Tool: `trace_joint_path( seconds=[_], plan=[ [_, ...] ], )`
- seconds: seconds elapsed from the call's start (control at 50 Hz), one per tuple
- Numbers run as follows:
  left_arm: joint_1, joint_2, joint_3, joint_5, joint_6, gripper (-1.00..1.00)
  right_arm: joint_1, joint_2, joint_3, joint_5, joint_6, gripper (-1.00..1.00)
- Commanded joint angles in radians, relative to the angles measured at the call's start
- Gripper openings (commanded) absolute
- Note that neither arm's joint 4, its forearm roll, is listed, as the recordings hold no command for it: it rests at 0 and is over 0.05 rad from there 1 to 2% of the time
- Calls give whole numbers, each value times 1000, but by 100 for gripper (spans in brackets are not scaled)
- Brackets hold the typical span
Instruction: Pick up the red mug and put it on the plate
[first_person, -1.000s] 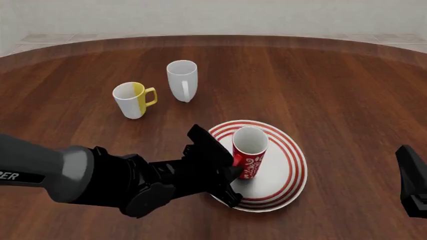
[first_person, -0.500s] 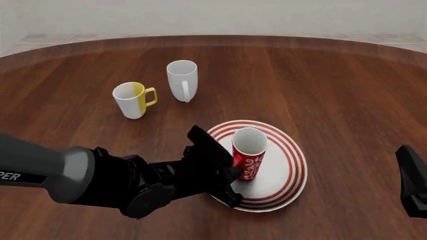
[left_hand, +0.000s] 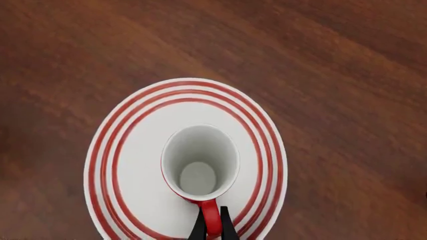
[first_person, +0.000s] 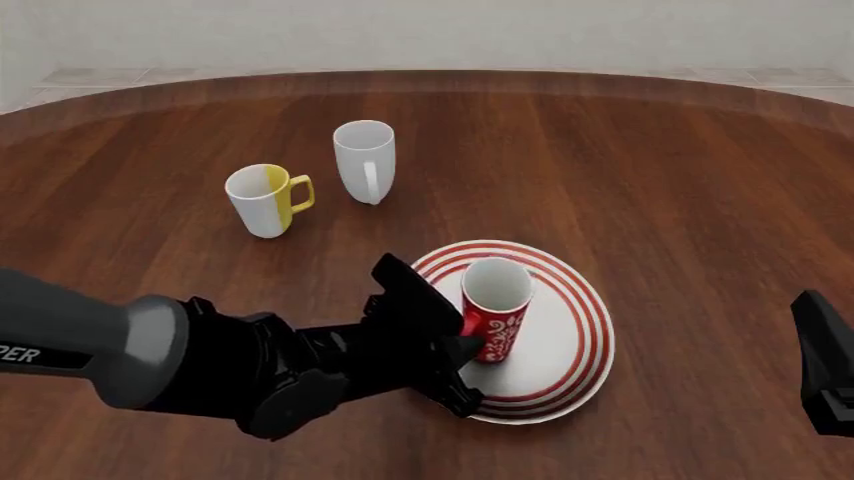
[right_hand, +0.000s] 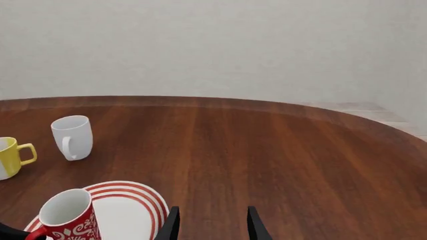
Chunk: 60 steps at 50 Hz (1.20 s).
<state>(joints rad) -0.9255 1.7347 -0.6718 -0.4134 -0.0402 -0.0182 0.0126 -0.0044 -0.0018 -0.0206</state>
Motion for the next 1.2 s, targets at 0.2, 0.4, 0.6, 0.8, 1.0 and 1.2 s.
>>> trace_joint_path(
  seconds=[0.2,0.4,0.6,0.8,1.0,1.2],
  plan=[
    [-2,12,5,-19,-2,-100,0,0,0,0,-1,100],
    [-4,20,6,-25,-5,-100,-1,-1,0,0,-1,100],
    [-7,23,7,-29,-9,-100,-1,-1,0,0,-1,100],
    [-5,24,12,-36,-7,-100,-2,-1,0,0,0,100],
    [-8,19,12,-36,-5,-100,-2,0,0,0,0,100],
    [-15,19,14,-40,-4,-100,-3,-1,0,0,0,100]
  ],
)
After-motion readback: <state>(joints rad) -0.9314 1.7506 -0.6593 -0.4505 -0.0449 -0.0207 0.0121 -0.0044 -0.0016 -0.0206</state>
